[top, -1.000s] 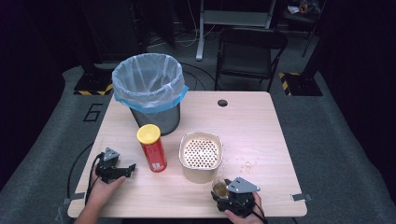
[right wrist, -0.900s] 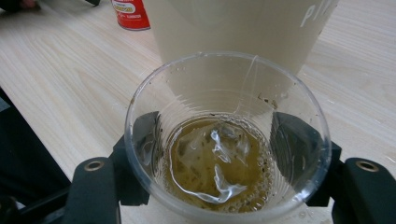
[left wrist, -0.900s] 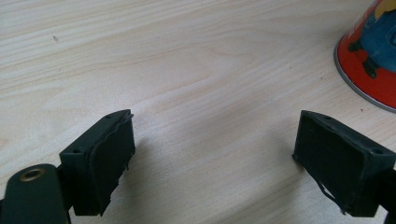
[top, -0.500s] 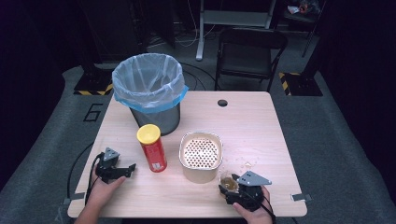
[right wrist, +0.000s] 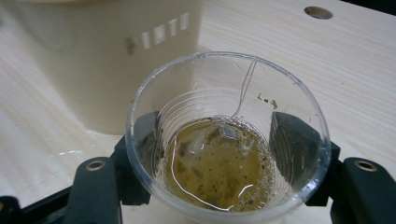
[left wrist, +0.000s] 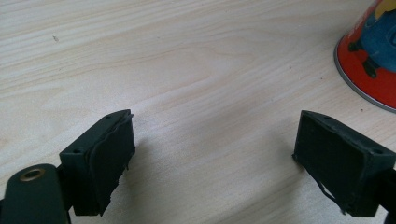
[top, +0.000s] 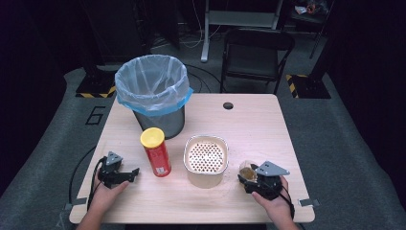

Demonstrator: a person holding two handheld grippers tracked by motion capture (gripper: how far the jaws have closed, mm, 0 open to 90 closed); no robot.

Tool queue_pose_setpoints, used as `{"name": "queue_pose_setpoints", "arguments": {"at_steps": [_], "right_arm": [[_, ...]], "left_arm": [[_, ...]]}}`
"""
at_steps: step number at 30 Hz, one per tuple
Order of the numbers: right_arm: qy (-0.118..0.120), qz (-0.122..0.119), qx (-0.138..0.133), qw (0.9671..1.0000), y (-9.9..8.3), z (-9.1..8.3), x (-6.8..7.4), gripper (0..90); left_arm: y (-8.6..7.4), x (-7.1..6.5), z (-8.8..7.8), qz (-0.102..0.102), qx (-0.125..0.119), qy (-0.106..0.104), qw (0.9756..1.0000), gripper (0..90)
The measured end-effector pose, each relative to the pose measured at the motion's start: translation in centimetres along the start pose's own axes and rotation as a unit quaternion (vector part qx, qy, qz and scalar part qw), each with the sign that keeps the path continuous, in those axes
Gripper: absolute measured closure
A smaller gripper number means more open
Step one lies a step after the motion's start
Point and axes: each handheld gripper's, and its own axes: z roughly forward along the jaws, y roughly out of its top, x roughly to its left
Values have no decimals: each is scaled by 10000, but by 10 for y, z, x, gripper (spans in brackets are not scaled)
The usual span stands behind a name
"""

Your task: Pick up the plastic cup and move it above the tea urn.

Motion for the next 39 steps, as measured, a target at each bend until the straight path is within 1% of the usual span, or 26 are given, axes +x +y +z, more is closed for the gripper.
{"name": "queue_pose_setpoints", "arguments": {"at_steps": [2, 3, 4, 6, 7, 8, 12, 14, 15, 17, 19, 20, 21, 27, 30, 32, 33, 34, 36, 37, 39], "right_arm": [[26, -15, -12, 10000, 1, 3, -9, 347], [35, 21, -39, 10000, 2, 5, -12, 347], [47, -6, -45, 10000, 2, 7, -16, 348], [31, 3, -59, 10000, 3, 11, -22, 349], [31, 3, -59, 10000, 3, 11, -22, 349], [28, -25, -80, 10000, 4, 14, -28, 349], [63, 41, -99, 9999, 7, 21, -39, 352], [97, 38, -62, 9999, 10, 24, -43, 354], [140, -5, -38, 9999, 11, 26, -45, 354], [164, 4, -25, 9999, 12, 28, -46, 355], [259, 33, 34, 9997, 13, 31, -48, 356], [312, -34, 49, 9995, 15, 34, -50, 357], [343, -44, 88, 9994, 16, 35, -50, 358], [392, -115, 94, 9991, 19, 40, -52, 358], [375, -191, 77, 9991, 27, 40, -55, 359], [418, -248, 20, 9988, 34, 38, -57, 359], [418, -248, 20, 9988, 34, 38, -57, 359], [473, -365, 9, 9982, 43, 37, -59, 360], [433, -464, 11, 9980, 50, 37, -60, 360], [416, -515, -19, 9978, 54, 36, -61, 360], [403, -592, -128, 9973, 62, 35, -63, 359]], "left_arm": [[0, 0, 0, 4, 4, -1, 10000, 119], [0, 0, 0, 4, 4, -1, 10000, 119], [0, 0, 0, -2, -2, 0, 10000, 119], [0, 0, -1, 10, 48, -24, 10000, 119], [0, 0, -1, 10, 48, -24, 10000, 119], [0, 0, 0, -2, -5, -2, 10000, 119], [0, 0, 0, 8, -3, -1, 10000, 119], [0, 0, 0, 7, -3, -3, 10000, 119], [0, 0, 0, 7, -2, -3, 10000, 119], [0, 0, 0, 8, -1, -3, 10000, 119], [0, 0, 0, 9, -4, -3, 10000, 119], [0, 0, 0, 9, -5, -3, 10000, 119], [0, 0, 0, 8, -4, -5, 10000, 119], [0, 0, 0, 17, 9, -11, 10000, 119], [0, 0, 0, 15, 6, -11, 10000, 119], [1, 1, 1, 31, -7, 0, 10000, 119], [1, 1, 1, 31, -7, 0, 10000, 119], [1, 1, 1, 15, -4, -11, 10000, 119], [1, 1, 1, 13, -13, -21, 10000, 120], [1, 0, 1, -12, 12, -36, 10000, 119], [1, 1, 1, 12, -4, -20, 10000, 119]]}}
